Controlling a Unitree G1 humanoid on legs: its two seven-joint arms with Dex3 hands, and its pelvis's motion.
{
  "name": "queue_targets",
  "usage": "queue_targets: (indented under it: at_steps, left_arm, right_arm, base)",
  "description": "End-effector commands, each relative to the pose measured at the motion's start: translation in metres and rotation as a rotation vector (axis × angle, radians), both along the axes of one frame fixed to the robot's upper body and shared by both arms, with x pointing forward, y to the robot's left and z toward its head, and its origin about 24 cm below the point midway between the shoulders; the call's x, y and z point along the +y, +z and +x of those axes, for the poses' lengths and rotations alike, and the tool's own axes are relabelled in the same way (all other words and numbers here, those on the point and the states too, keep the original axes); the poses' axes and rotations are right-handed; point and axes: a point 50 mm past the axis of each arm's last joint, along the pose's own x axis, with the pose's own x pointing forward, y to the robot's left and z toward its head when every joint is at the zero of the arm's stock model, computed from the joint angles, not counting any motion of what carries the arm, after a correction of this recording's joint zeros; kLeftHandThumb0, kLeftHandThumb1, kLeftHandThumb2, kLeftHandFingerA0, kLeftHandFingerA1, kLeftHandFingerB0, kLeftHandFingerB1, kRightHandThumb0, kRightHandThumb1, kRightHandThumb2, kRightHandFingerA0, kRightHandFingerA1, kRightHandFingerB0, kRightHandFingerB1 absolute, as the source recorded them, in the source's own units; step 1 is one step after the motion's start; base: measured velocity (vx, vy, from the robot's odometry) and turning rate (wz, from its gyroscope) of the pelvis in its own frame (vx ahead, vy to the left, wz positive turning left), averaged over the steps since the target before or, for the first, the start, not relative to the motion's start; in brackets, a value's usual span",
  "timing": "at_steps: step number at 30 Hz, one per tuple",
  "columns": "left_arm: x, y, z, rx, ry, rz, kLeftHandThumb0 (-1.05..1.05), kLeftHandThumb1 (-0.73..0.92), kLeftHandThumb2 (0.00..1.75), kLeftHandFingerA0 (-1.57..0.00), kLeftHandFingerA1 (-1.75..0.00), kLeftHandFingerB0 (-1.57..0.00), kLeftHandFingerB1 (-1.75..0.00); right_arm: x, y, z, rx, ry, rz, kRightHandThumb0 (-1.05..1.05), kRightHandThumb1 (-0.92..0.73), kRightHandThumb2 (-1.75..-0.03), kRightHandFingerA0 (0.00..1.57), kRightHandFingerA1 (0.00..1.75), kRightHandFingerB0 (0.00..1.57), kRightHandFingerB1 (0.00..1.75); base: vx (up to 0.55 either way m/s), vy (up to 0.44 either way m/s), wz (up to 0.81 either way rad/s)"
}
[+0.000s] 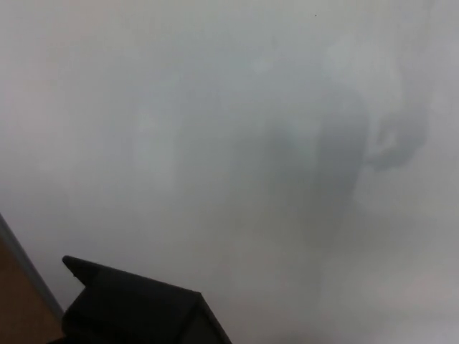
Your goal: A magnetic marker holder is on the left hand side of the white board, the robot put the index and middle finger into the opening of the container and pull off the magnetic holder and hand it to a human on the left hand side.
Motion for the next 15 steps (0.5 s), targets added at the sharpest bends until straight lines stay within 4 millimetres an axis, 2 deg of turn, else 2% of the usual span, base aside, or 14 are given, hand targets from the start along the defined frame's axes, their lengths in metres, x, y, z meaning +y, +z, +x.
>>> queue_targets:
  at_steps: [1, 3, 4, 5, 6, 7, 9, 11, 13, 15]
  left_arm:
    - [0.041, 0.034, 0.007, -0.489, 0.75, 0.313, -0.1, 0.56, 1.05, -0.91, -1.28, -0.94, -1.09]
    - [0.044, 0.032, 0.006, -0.463, 0.789, 0.325, -0.1, 0.56, 1.05, -0.91, -1.28, -0.94, -1.09]
    - [0.051, 0.026, 0.007, -0.462, 0.829, 0.309, -0.05, 0.61, 0.96, -0.84, -1.36, -0.91, -1.07]
    - [0.052, 0.025, 0.007, -0.463, 0.839, 0.304, -0.05, 0.61, 0.96, -0.84, -1.36, -0.91, -1.07]
    - [0.06, 0.021, 0.008, -0.463, 0.867, 0.333, -0.1, 0.66, 0.87, -0.81, -1.34, -0.89, -1.06]
    - [0.067, 0.017, 0.011, -0.43, 0.857, 0.303, -0.15, 0.79, 0.68, -0.79, -1.38, -0.9, -1.01]
    - [0.073, 0.012, 0.014, -0.384, 0.823, 0.238, -0.15, 0.79, 0.68, -0.79, -1.38, -0.9, -1.01]
    - [0.087, 0.005, 0.022, -0.215, 0.792, 0.052, -0.14, 0.76, 0.64, -0.85, -1.37, -0.94, -0.95]
    - [0.091, 0.003, 0.027, -0.182, 0.783, 0.002, -0.14, 0.76, 0.64, -0.85, -1.37, -0.94, -0.95]
    - [0.106, 0.0, 0.035, -0.072, 0.753, -0.079, -0.09, 0.77, 0.75, -0.92, -1.38, -0.9, -0.99]
  right_arm:
    - [-0.001, 0.003, 0.0, -0.003, 0.068, -0.059, -0.6, -0.69, -0.61, 0.78, 0.62, 0.6, 0.49]
    - [-0.001, 0.002, -0.001, 0.0, 0.067, -0.061, -0.6, -0.69, -0.61, 0.78, 0.62, 0.6, 0.49]
    - [0.0, 0.002, 0.0, -0.002, 0.063, -0.058, -0.58, -0.69, -0.61, 0.79, 0.64, 0.6, 0.5]
    - [0.0, 0.002, 0.0, -0.002, 0.062, -0.057, -0.58, -0.69, -0.61, 0.79, 0.64, 0.6, 0.5]
    - [0.0, 0.002, 0.0, -0.006, 0.056, -0.053, -0.56, -0.69, -0.6, 0.78, 0.65, 0.59, 0.5]
    - [0.0, 0.003, 0.0, -0.008, 0.051, -0.056, -0.57, -0.69, -0.61, 0.79, 0.64, 0.6, 0.49]
    - [-0.001, 0.003, 0.0, -0.01, 0.048, -0.064, -0.57, -0.69, -0.61, 0.79, 0.64, 0.6, 0.49]
    - [-0.004, 0.004, 0.0, -0.016, 0.034, -0.056, -0.55, -0.68, -0.6, 0.78, 0.66, 0.6, 0.5]
    - [-0.005, 0.004, 0.0, -0.018, 0.028, -0.056, -0.55, -0.68, -0.6, 0.78, 0.66, 0.6, 0.5]
    - [-0.006, 0.003, 0.001, -0.016, 0.01, -0.044, -0.57, -0.68, -0.6, 0.81, 0.65, 0.62, 0.49]
  base:
    - [0.0, 0.0, 0.0]
    - [0.0, 0.0, 0.0]
    - [0.0, 0.0, 0.0]
    - [0.0, 0.0, 0.0]
    - [0.0, 0.0, 0.0]
    - [0.0, 0.0, 0.0]
    - [0.0, 0.0, 0.0]
    - [0.0, 0.0, 0.0]
    - [0.0, 0.0, 0.0]
    - [0.0, 0.0, 0.0]
